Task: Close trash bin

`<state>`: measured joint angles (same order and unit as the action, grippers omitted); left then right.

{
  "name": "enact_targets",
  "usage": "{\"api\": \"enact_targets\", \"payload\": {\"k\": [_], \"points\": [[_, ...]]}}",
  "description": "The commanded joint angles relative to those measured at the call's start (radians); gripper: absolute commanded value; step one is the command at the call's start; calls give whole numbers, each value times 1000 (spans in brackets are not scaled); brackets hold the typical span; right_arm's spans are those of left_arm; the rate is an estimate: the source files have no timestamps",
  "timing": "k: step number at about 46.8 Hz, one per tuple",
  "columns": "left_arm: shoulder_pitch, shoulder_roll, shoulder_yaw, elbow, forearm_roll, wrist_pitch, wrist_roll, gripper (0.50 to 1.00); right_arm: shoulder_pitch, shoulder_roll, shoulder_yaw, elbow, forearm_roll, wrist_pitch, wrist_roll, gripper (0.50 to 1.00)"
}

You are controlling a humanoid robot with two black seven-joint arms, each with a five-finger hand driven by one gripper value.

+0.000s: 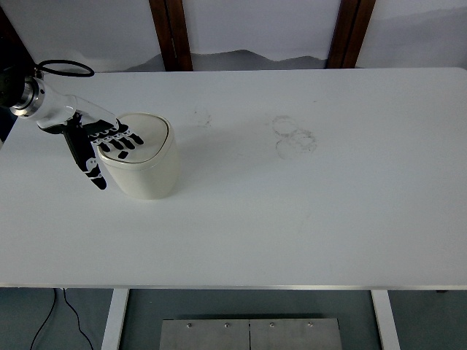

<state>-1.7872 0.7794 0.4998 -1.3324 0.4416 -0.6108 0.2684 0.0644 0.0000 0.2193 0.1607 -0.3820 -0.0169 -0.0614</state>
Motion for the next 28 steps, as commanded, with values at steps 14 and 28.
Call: {"api": "enact_targets", "payload": {"k": [14, 28], "points": [[-7, 5, -3, 1, 0, 0, 0, 1000, 2, 0, 0, 0, 0, 0, 0, 995], [-83, -2, -12, 12, -40, 0, 0, 1000, 0, 0, 0, 0, 0, 0, 0, 995]]}}
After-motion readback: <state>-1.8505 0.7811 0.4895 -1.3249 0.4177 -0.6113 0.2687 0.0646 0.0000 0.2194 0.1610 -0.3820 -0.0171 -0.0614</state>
